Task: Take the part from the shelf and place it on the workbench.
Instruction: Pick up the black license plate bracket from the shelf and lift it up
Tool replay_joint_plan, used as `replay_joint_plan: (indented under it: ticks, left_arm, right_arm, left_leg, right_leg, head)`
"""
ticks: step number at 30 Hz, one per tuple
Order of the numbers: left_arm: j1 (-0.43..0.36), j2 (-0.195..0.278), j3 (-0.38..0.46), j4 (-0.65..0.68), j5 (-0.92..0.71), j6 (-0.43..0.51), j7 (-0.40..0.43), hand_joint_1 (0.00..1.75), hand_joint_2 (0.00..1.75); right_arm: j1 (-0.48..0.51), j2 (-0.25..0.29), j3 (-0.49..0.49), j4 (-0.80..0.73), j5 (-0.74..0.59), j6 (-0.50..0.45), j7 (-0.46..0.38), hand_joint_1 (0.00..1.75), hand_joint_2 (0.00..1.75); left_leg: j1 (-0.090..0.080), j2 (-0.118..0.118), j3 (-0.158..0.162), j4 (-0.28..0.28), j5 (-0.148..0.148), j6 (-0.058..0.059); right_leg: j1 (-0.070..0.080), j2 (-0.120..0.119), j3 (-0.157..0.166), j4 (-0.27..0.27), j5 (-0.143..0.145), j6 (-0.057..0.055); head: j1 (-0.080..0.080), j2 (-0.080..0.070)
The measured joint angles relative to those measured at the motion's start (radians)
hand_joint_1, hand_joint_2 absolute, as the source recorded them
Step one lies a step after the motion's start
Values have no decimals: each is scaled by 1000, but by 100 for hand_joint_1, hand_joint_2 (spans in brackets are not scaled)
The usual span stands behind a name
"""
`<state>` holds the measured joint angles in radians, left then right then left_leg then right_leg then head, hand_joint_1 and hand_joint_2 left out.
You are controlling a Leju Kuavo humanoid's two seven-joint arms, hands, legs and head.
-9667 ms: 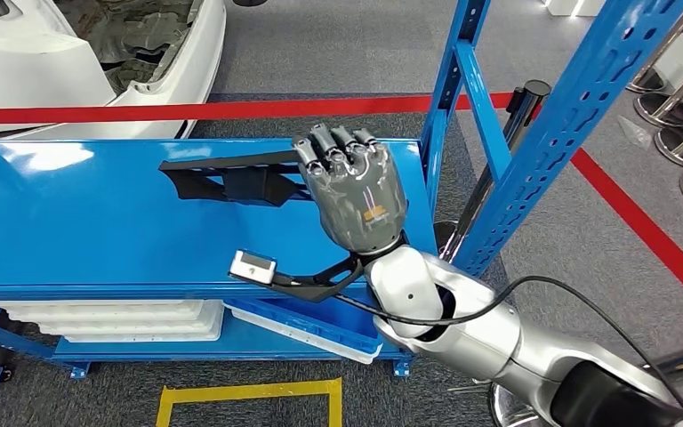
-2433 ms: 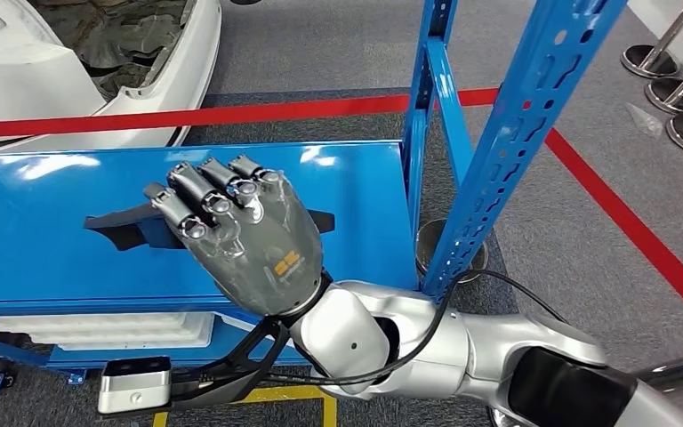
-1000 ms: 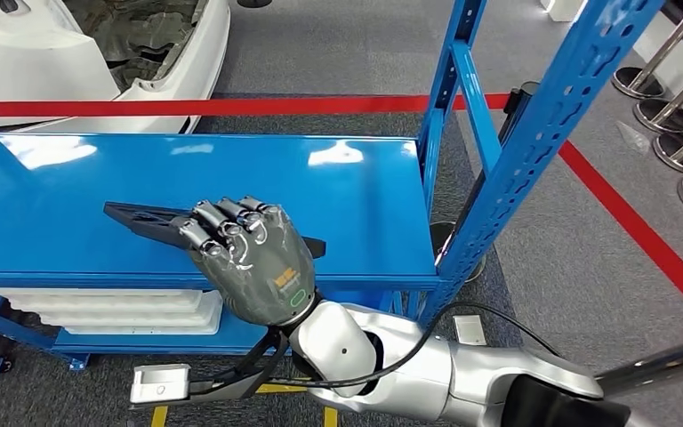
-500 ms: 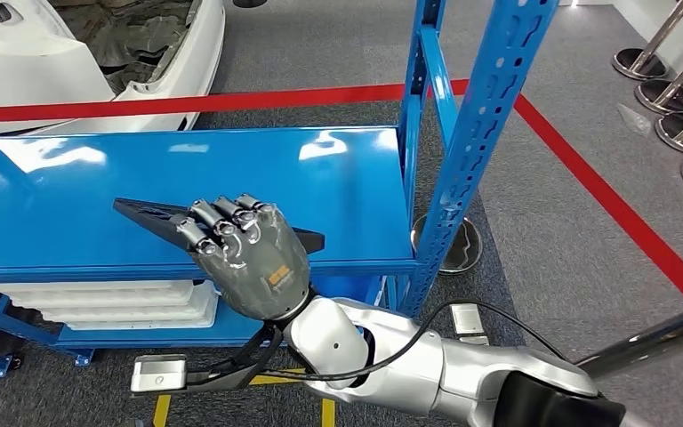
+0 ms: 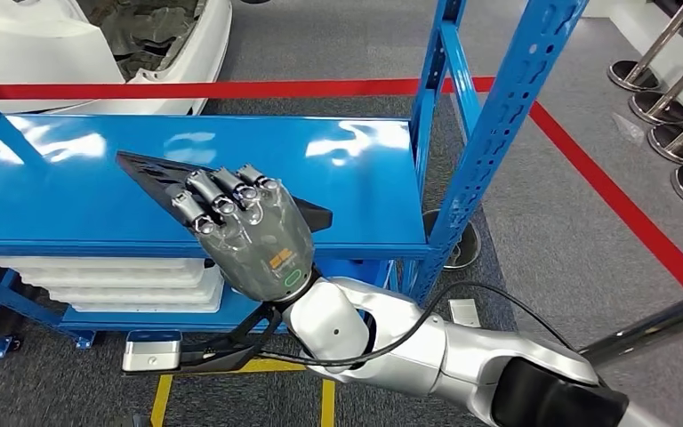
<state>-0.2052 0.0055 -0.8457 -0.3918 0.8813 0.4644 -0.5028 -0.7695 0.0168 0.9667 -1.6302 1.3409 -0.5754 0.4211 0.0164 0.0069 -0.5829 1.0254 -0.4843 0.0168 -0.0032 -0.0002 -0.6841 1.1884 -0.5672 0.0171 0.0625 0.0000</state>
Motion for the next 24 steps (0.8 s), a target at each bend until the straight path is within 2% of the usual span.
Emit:
replay_joint_plan:
  ticks: [1,2,3,4,6,7,8,10,12,13,14,16,17,18,19,20,22,23,24]
  left_arm:
    - [0,0,0,0,0,1,0,0,0]
    - [1,0,0,0,0,1,0,0,0]
    - [2,0,0,0,0,2,0,0,0]
    - [2,-1,0,0,0,4,0,0,0]
    - [2,-1,0,0,0,5,0,0,0]
    - [2,-2,0,0,0,6,0,0,0]
    - [2,-2,0,0,0,7,0,0,0]
    - [2,-2,0,0,0,8,0,0,0]
    - [3,-2,0,0,0,9,1,0,0]
    - [3,-3,0,0,1,10,2,0,0]
    - [3,-3,0,0,1,12,2,0,0]
    - [4,-3,0,0,5,14,3,0,0]
    - [5,-3,0,0,6,14,3,0,0]
    - [6,-3,0,0,8,14,3,0,0]
    - [8,-3,0,0,9,14,3,0,0]
    - [9,-3,0,0,10,15,3,0,0]
    - [9,-3,0,0,10,16,3,0,0]
    - [8,-3,0,0,11,16,3,0,0]
    - [8,-3,0,0,11,17,3,0,0]
  right_arm:
    - [-1,0,0,0,0,0,0,175,175]
    - [-2,0,0,0,0,0,0,175,175]
    - [-3,0,0,0,0,0,1,175,175]
    - [-4,0,0,0,0,-1,1,175,175]
    - [-12,0,0,0,0,-1,2,175,175]
    - [-18,0,0,0,0,-1,2,175,175]
    - [-23,1,0,0,0,-2,2,175,175]
    - [-30,2,0,0,-1,-4,5,175,175]
    - [-33,3,0,1,-6,-11,6,175,175]
    - [-37,3,0,2,-10,-17,6,175,175]
    - [-41,4,0,5,-15,-24,4,175,175]
    - [-45,7,2,9,-22,-39,0,175,175]
    - [-46,8,3,12,-24,-42,-1,175,175]
    - [-46,8,4,14,-25,-44,-2,175,175]
    - [-46,8,5,17,-26,-44,-2,175,175]
    - [-46,9,5,20,-27,-45,-3,175,175]
    - [-49,12,6,25,-27,-46,-3,175,175]
    - [-51,15,6,26,-27,-47,-3,175,175]
    - [-54,17,6,28,-27,-49,-3,175,175]
  left_leg:
    - [-1,1,-9,1,5,2]
    - [-1,1,-18,3,10,2]
    - [-2,1,-26,5,15,1]
    - [-2,1,-33,8,18,0]
    - [-2,0,-40,12,23,-4]
    - [-4,0,-44,15,26,-8]
    - [-5,0,-48,18,30,-14]
    - [-6,0,-54,19,39,-27]
    - [-3,-1,-58,21,40,-40]
    - [-1,-2,-65,36,24,-46]
    - [0,-3,-79,73,-6,-52]
    - [2,-3,-123,198,-88,-61]
    - [2,-3,-143,261,-120,-64]
    - [2,-3,-149,298,-135,-65]
    - [2,-3,-137,298,-131,-64]
    - [2,-3,-104,255,-111,-62]
    - [1,-4,-11,107,-60,-55]
    - [-1,-5,21,47,-45,-50]
    - [-3,-6,35,15,-39,-45]
  right_leg:
    - [-1,0,-23,68,-37,3]
    - [-1,0,-38,119,-59,4]
    - [-1,0,-35,136,-62,5]
    - [-2,0,-11,112,-47,4]
    - [-2,0,77,-24,8,-2]
    - [-1,0,114,-90,26,-5]
    - [1,1,135,-133,36,-9]
    - [6,4,138,-156,38,-17]
    - [5,4,132,-161,50,-30]
    - [3,2,129,-165,58,-37]
    - [1,1,123,-169,66,-44]
    - [0,-2,107,-169,78,-50]
    - [0,-2,99,-167,83,-51]
    - [1,-3,91,-165,87,-50]
    - [1,-3,84,-163,91,-49]
    - [1,-3,79,-160,93,-48]
    - [2,-3,71,-153,97,-43]
    - [3,-3,67,-150,99,-39]
    - [4,-3,64,-147,102,-34]
  head:
    - [3,0]
    - [4,0]
    - [5,0]
    - [6,0]
    - [8,0]
    - [10,0]
    - [11,0]
    - [12,0]
    - [13,0]
    - [12,0]
    - [8,0]
    - [-2,0]
    - [-5,0]
    - [-6,0]
    - [-7,0]
    - [-8,0]
    - [-10,0]
    - [-11,0]
    - [-11,0]
